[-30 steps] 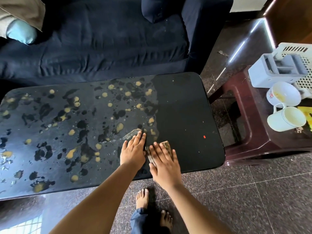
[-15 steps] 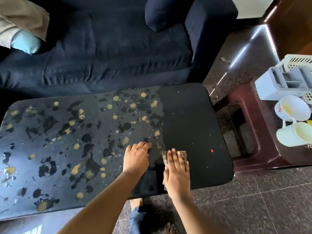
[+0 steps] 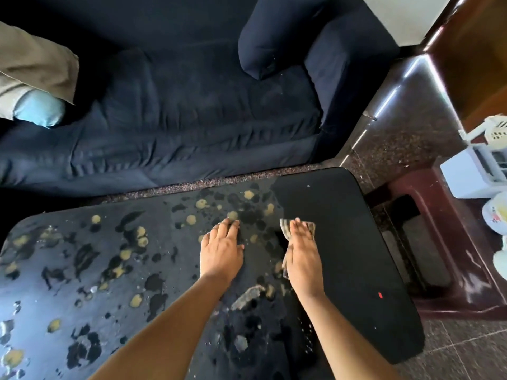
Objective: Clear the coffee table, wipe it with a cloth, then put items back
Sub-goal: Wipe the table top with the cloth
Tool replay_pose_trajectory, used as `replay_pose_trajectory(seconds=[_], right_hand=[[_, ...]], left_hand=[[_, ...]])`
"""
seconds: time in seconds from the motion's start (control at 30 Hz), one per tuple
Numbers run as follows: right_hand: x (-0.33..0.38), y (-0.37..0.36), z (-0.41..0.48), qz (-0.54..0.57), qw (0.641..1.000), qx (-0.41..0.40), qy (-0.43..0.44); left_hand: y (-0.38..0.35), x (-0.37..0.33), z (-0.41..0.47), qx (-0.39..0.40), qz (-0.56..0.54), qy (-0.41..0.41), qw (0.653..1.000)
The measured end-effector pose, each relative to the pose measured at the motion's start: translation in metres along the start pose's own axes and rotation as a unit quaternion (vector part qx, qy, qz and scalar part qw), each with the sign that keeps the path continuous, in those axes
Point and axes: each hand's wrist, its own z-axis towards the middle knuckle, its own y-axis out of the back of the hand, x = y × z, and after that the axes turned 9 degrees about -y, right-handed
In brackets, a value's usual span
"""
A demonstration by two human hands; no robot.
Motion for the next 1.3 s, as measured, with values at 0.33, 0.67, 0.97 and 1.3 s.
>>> replay_pose_trajectory(seconds=[0.33, 0.67, 0.97, 1.3], right_hand=[[0.070, -0.051, 0.130, -0.181, 0.983, 0.000, -0.018], [0.054, -0.047, 0.133, -0.205, 0.976, -0.038, -0.059], [0.037, -0.038, 0.120, -0.243, 0.967, 0.029, 0.067], [0.064, -0.063, 0.096, -0.215, 0.971, 0.023, 0.099]], left_hand=[[0.015, 0.042, 0.088, 0.142, 0.028, -0.024, 0.989], [0.010, 0.052, 0.090, 0.220, 0.072, -0.031, 0.972], [0.014, 0.048, 0.089, 0.225, 0.066, -0.013, 0.972], [0.013, 0.045, 0.075, 0.187, 0.028, 0.035, 0.981]])
